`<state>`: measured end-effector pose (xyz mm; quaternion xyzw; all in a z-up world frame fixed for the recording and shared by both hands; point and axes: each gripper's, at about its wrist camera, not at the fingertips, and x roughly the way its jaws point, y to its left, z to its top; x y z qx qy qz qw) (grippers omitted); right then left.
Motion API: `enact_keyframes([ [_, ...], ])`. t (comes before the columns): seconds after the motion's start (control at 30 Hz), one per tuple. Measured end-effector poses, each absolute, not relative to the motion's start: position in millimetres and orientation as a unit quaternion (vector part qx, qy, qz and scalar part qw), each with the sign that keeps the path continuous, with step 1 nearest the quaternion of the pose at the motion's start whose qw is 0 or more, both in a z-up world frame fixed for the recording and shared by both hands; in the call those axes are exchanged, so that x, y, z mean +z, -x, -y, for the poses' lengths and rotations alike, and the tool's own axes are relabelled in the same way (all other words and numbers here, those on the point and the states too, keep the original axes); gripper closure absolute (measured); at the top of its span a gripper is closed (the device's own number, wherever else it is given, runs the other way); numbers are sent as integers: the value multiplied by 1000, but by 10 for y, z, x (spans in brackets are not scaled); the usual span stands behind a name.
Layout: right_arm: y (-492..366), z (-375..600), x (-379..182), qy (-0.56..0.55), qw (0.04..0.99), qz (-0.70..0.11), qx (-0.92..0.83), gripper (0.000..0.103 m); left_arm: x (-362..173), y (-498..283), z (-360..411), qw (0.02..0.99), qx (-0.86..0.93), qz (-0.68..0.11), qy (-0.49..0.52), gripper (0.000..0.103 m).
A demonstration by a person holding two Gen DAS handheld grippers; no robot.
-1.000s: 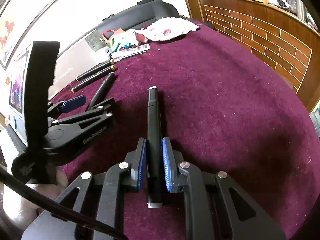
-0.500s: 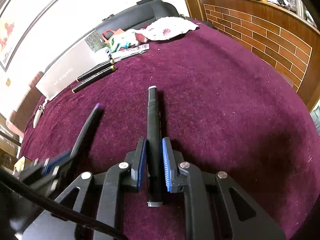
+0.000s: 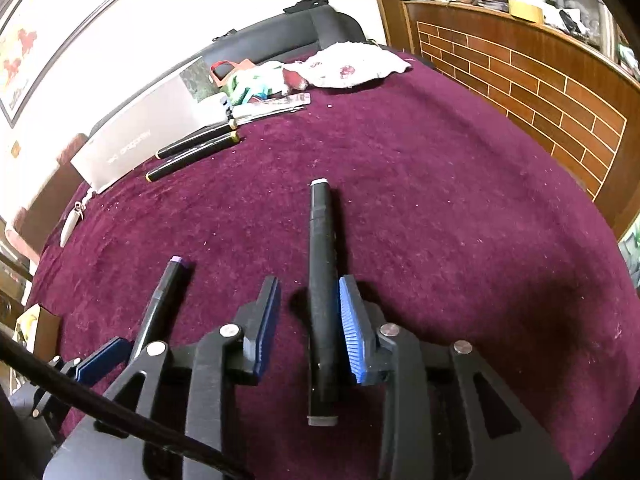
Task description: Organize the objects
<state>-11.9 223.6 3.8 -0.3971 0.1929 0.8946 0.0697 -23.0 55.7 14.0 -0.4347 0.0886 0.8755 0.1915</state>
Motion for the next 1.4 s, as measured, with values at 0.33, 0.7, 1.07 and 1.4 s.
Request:
enact_keyframes([
  [0.33,59,-2372,33,387,25,-251,887,90,556,-315,11,202,895,-45,394,92],
  [0.7,-762,-1962,575,338,23,-216,916,90,860,-823,578,220,915,4,339,92],
  [1.07,-1217,-1268,1031,298,79,-53,950,89,1166,-1254,897,234,931,33,280,92],
  [1.4,-1445,-826,1201,263,76,15,962,89,1232,-1440,1104,221,939,32,261,92],
])
